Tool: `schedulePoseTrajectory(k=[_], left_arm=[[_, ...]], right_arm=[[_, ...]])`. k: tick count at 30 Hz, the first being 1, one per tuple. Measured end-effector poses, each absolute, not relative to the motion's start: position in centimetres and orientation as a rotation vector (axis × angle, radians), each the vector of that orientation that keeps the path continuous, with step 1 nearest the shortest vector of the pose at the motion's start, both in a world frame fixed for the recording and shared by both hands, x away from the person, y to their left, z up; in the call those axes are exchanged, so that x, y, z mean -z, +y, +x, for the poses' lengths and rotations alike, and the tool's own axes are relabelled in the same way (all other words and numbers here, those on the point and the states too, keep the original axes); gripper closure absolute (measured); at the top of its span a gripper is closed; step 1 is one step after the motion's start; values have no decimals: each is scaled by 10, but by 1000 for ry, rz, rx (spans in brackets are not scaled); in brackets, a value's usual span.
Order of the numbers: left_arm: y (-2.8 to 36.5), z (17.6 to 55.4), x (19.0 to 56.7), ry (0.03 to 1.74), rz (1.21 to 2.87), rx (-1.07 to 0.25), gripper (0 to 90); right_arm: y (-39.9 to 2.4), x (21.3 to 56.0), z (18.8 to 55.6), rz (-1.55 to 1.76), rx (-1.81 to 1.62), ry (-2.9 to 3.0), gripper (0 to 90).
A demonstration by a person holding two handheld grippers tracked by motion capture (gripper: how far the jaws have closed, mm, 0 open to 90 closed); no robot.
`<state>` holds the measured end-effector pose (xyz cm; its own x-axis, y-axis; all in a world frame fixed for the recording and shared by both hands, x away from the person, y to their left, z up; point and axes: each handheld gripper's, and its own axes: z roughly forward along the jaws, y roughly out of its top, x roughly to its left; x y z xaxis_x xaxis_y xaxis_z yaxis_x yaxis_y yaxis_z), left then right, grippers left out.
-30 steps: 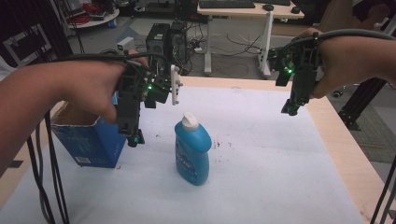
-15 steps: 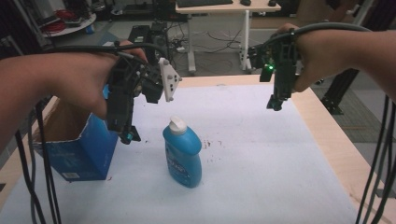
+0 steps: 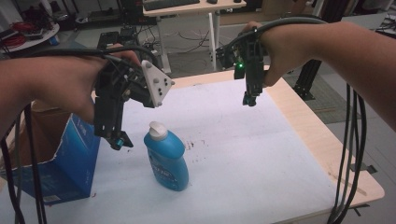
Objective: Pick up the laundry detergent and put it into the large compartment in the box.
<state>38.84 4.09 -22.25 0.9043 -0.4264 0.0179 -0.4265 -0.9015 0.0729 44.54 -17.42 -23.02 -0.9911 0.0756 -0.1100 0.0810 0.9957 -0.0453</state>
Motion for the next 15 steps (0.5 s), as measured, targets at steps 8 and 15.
schedulePoseTrajectory(k=[8,15], left_arm=[[27,395,240,-745,3011,-9,25],[12,394,252,-805,3023,14,25]], right_arm=[[-174,232,447,151,81,3032,130],[-179,235,448,167,90,3034,130]])
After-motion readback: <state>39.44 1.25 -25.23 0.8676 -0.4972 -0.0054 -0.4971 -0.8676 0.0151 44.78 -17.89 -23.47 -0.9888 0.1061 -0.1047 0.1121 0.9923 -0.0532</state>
